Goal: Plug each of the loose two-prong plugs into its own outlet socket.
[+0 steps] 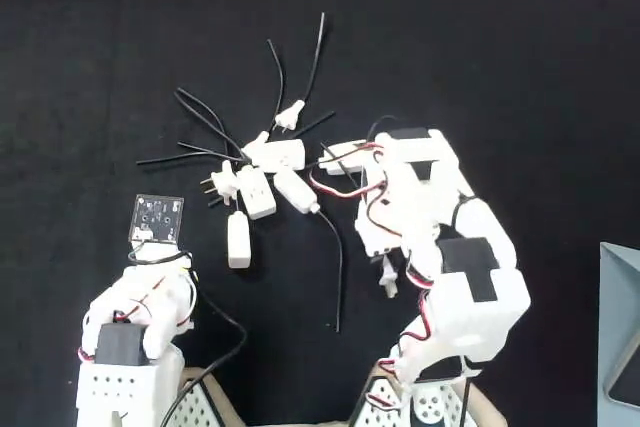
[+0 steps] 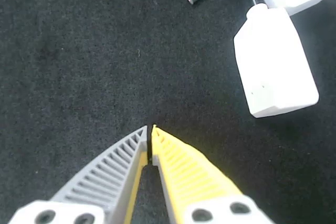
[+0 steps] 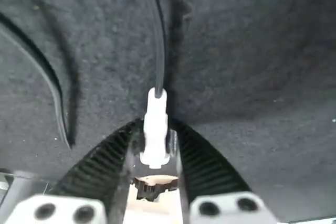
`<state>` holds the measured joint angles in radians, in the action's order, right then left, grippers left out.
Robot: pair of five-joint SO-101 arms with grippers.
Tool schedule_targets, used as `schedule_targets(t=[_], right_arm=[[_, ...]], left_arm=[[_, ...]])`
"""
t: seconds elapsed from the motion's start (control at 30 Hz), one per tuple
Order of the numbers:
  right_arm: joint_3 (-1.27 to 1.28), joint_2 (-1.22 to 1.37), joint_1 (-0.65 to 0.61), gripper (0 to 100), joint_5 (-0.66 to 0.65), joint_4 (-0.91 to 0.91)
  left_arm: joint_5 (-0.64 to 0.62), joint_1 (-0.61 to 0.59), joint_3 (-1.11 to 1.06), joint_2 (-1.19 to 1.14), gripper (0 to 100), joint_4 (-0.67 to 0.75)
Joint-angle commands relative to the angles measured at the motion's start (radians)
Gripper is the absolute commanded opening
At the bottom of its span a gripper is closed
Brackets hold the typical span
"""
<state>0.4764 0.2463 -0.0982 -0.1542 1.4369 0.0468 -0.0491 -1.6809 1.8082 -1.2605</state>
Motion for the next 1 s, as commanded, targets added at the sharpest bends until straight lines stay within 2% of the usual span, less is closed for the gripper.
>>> schedule_targets(t=[0.0, 0.27, 0.4, 0.6, 0.77, 0.97], right_arm=[[-0.031, 0.010, -0.018, 1.2, -0.003, 0.012], [-0.033, -0.163, -0.025, 1.1, -0.002, 0.089], [-0.015, -0.384, -0.037, 1.1, 0.002, 0.157], [0.045, -0.722, -0.037, 1.1, 0.003, 0.158], [0.124, -1.000, -0.035, 1.1, 0.060, 0.158], [0.262, -1.291, -0.035, 1.1, 0.087, 0.072]], left_arm=[[0.005, 0.004, -0.019, 0.003, 3, -0.008], [0.005, 0.004, -0.019, 0.003, 3, -0.008], [0.005, 0.004, -0.019, 0.003, 3, -0.008], [0.005, 0.004, -0.019, 0.003, 3, -0.008], [0.005, 0.004, -0.019, 0.003, 3, -0.008], [0.005, 0.004, -0.019, 0.003, 3, -0.008]])
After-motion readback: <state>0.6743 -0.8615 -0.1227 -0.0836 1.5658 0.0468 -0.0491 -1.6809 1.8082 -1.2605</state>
